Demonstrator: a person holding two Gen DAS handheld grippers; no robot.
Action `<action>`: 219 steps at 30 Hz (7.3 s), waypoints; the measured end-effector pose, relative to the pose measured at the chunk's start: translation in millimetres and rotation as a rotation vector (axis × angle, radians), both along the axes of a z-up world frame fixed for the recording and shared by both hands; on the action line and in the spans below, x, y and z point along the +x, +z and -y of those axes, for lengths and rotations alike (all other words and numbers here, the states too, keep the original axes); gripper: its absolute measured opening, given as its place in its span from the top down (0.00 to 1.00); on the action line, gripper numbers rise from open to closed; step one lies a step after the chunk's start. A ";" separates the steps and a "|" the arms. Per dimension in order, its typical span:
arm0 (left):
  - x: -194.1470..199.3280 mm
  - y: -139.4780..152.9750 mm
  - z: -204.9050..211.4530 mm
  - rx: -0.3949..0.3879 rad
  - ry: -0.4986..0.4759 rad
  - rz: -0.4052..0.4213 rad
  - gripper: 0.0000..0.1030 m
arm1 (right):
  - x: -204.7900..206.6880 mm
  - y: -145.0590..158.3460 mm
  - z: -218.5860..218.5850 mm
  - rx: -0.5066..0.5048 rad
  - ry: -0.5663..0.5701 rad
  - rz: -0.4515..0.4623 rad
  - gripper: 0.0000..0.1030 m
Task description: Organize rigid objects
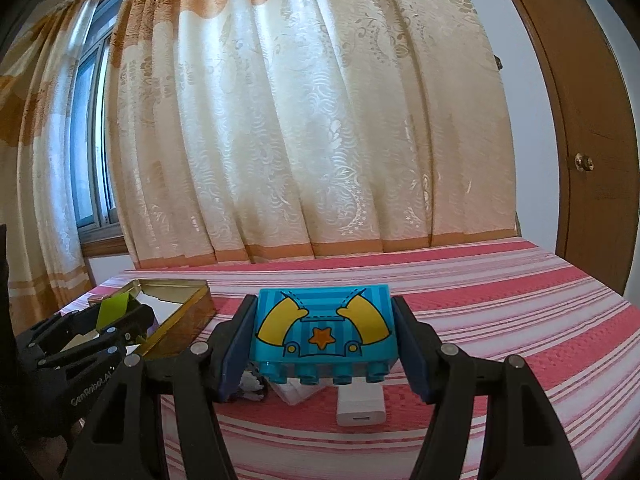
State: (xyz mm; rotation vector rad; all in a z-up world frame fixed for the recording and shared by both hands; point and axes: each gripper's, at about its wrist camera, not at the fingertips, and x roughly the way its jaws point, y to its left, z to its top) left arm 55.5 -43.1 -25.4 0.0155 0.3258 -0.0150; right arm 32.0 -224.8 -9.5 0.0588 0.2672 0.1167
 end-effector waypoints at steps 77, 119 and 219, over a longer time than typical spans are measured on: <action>-17.5 -0.8 -88.5 -0.046 0.171 0.068 0.52 | 2.4 -5.3 -123.0 -0.093 0.240 0.012 0.35; -17.1 -2.9 -127.5 -0.040 0.222 0.045 0.52 | 7.6 -9.6 -158.7 -0.123 0.352 0.004 0.35; 94.5 -54.2 53.1 0.015 -0.270 -0.536 0.33 | 84.8 -53.8 24.5 -0.084 0.043 -0.609 0.56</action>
